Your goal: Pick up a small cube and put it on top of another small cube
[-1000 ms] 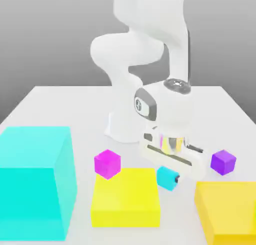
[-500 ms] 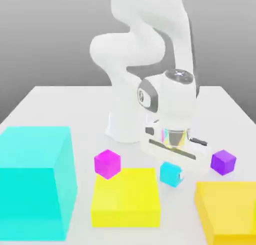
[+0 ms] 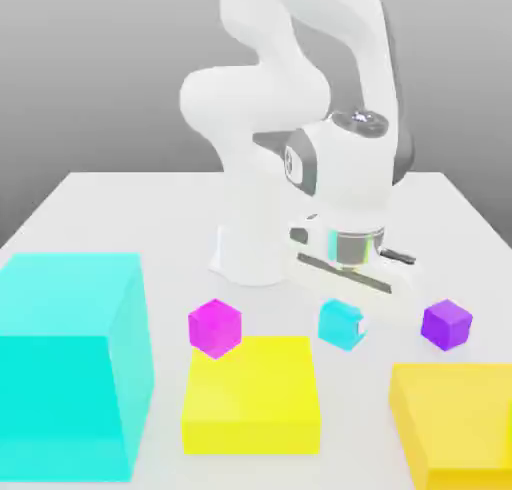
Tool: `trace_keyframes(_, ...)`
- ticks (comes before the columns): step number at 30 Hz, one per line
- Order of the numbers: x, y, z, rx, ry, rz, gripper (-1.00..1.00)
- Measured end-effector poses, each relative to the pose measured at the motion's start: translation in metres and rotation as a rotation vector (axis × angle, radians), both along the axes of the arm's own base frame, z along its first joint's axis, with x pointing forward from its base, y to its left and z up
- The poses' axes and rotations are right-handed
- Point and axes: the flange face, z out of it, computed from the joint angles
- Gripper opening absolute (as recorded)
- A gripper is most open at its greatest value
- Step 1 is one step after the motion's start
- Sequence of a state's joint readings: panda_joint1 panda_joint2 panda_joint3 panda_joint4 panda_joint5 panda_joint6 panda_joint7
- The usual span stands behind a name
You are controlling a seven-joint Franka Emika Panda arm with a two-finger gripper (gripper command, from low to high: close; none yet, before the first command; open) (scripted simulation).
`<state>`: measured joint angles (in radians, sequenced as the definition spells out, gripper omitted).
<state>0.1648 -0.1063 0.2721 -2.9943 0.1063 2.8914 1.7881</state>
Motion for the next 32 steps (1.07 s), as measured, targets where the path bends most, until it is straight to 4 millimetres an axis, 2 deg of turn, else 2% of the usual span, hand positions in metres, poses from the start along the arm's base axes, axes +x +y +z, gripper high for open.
trace_keyframes(4, 0.041, 0.01, 0.009, -0.042, 0.003, -0.127, -1.0)
trace_keyframes(8, 0.083, 0.028, 0.024, -0.074, 0.0, -0.259, -1.0)
trace_keyframes(15, 0.14, 0.086, 0.059, -0.079, -0.011, -0.454, -1.0)
trace_keyframes(19, 0.163, 0.129, 0.085, -0.053, -0.012, -0.55, -1.0)
trace_keyframes(23, 0.174, 0.182, 0.114, -0.01, -0.005, -0.621, -1.0)
trace_keyframes(24, 0.175, 0.19, 0.11, -0.003, -0.004, -0.627, -1.0)
trace_keyframes(26, 0.175, 0.197, 0.085, 0.003, -0.003, -0.632, -1.0)
trace_keyframes(27, 0.176, 0.197, 0.069, 0.003, -0.002, -0.634, 1.0)
trace_keyframes(32, 0.176, 0.197, 0.069, 0.003, -0.002, -0.634, 1.0)
